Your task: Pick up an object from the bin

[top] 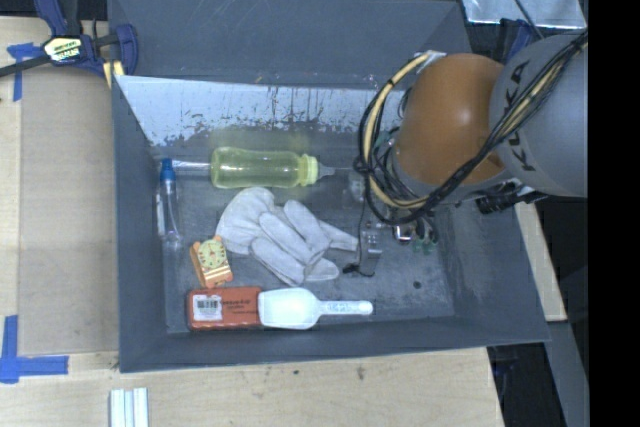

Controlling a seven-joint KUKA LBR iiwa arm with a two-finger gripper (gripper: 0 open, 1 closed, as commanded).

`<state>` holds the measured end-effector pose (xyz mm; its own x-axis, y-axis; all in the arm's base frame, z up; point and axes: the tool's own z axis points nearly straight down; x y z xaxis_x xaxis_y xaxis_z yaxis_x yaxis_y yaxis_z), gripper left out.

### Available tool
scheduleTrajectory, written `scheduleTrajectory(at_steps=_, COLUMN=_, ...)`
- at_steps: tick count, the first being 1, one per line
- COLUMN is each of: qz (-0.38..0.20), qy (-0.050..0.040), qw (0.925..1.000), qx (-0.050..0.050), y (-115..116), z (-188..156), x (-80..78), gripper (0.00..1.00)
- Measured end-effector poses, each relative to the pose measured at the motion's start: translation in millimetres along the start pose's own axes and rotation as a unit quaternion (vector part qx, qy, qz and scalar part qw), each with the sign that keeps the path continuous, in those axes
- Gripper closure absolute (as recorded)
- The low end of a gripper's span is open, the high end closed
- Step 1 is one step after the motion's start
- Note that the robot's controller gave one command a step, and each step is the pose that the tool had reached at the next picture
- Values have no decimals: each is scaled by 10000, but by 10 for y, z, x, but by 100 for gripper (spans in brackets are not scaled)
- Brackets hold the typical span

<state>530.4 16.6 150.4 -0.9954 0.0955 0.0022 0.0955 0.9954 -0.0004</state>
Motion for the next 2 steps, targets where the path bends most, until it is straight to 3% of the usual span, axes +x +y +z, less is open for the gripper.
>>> scheduleTrajectory(at_steps=1, qz=232, qy=-47, qw=9997, qx=-13, y=130, z=340, x=-114, gripper=0)
scheduleTrajectory(at_steps=2, qz=465, qy=-30, qw=9989, qx=-6, y=340, z=792, x=-230, gripper=100)
